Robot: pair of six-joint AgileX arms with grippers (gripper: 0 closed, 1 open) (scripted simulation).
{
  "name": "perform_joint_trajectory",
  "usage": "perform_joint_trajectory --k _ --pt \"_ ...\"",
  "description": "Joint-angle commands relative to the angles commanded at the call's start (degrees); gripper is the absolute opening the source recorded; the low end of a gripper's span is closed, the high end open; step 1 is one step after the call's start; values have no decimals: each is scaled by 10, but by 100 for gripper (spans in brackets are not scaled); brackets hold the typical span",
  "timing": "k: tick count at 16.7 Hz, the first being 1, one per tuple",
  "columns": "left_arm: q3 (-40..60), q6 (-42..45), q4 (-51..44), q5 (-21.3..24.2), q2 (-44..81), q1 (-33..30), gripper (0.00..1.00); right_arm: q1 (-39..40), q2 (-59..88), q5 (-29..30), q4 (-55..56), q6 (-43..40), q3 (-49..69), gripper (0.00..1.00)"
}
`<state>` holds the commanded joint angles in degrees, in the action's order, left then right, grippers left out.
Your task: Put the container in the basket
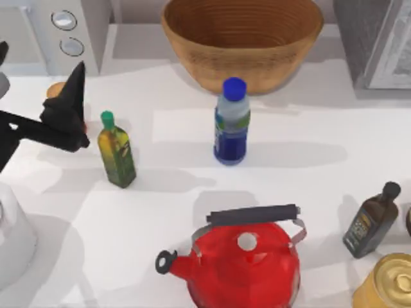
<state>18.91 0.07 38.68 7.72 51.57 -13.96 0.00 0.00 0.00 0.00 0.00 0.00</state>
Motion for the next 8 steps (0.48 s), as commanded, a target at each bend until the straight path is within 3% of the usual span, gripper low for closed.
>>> perform_joint_trajectory --k 8 --pt "126 2 314 61 444 -110 100 0 0 0 0 0 0 100"
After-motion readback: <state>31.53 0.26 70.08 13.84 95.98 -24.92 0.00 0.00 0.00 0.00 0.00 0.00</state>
